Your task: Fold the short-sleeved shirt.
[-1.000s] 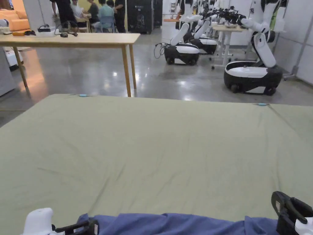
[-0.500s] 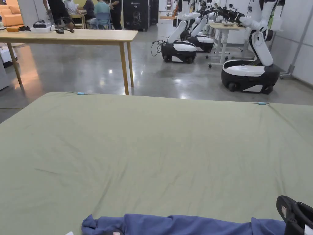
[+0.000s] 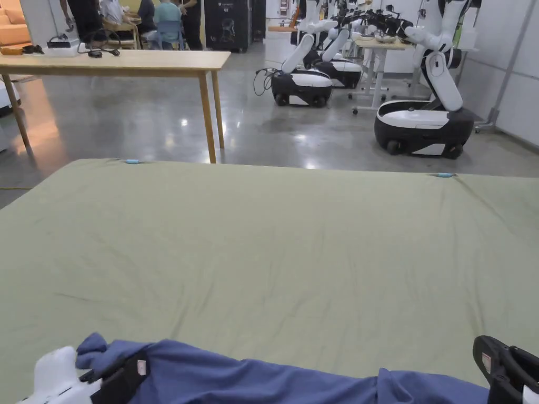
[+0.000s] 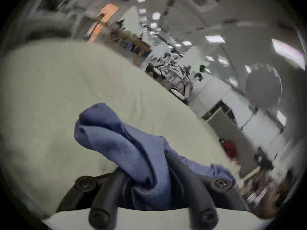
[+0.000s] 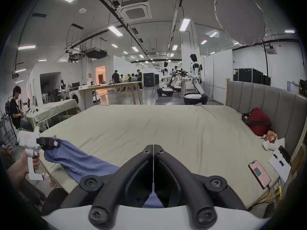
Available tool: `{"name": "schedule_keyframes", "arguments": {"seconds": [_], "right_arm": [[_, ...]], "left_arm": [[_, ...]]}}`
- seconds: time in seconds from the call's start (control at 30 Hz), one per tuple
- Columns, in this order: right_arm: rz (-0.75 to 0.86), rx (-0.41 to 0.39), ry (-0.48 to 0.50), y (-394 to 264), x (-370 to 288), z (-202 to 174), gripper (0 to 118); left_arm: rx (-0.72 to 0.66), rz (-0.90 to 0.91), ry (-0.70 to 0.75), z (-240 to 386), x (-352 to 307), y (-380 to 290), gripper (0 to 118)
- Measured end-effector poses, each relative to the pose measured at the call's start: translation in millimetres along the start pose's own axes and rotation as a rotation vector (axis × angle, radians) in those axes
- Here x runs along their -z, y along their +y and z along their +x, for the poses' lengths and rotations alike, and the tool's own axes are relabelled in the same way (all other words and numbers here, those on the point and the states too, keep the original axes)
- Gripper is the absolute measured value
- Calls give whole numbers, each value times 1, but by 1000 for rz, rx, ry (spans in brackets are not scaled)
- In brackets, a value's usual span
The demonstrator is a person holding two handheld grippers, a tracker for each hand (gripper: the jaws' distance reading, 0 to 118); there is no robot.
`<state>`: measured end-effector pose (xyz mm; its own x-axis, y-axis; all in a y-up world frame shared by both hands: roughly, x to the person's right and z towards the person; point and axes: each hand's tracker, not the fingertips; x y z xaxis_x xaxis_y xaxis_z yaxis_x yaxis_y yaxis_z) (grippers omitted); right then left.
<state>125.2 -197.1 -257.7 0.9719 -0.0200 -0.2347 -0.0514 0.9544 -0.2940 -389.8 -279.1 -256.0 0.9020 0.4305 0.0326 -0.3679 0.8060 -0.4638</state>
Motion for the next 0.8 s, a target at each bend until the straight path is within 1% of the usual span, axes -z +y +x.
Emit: {"name": "schedule_keyframes", "arguments": {"seconds": [0.03, 0.13, 0.2, 0.3, 0.33, 0.37, 0.4, 0.43, 0.47, 0.5, 0.57, 0.6, 0.63, 0.67, 0.7, 0.73, 0.8], "right_arm": [[0, -1, 3, 0, 0, -1, 2], [2, 4, 11, -2, -1, -2, 2], [7, 8, 10, -4, -5, 0, 2], [4, 14, 0, -9, -11, 5, 2], [4, 18, -6, -11, -14, 8, 2], [5, 23, -11, -12, -16, 11, 2], [7, 34, -13, -14, -18, 15, 2], [11, 46, -13, -16, -20, 18, 2], [11, 53, -14, -17, -22, 21, 2], [9, 56, -15, -17, -23, 23, 2], [-1, 63, -13, -18, -23, 28, 2], [-2, 64, -11, -18, -23, 30, 2], [0, 64, -12, -18, -24, 31, 2], [2, 65, -12, -18, -24, 31, 2], [5, 68, -11, -18, -25, 32, 2], [6, 76, -8, -19, -25, 33, 2], [10, 93, -4, -20, -26, 33, 2]], "left_arm": [[123, 1, 8, 26, -1, 5, 8], [400, -9, 8, 104, 17, 2, 8], [529, -37, -15, 153, 38, -12, 8], [707, -153, -11, 215, 83, -52, 8], [743, -211, -2, 230, 100, -68, 20], [769, -245, 28, 238, 115, -83, 48], [779, -281, 45, 243, 129, -97, 85], [777, -321, 51, 243, 141, -108, 104], [762, -340, 54, 242, 148, -116, 101], [734, -359, 33, 241, 151, -119, 101], [618, -391, -53, 238, 148, -116, 102], [565, -350, -98, 236, 138, -108, 101], [516, -272, -135, 236, 123, -94, 100], [444, -241, -161, 232, 112, -81, 90], [363, -195, -213, 225, 100, -68, 60], [262, -145, -241, 213, 89, -53, 0], [121, -111, -158, 187, 83, -42, 0]]}}
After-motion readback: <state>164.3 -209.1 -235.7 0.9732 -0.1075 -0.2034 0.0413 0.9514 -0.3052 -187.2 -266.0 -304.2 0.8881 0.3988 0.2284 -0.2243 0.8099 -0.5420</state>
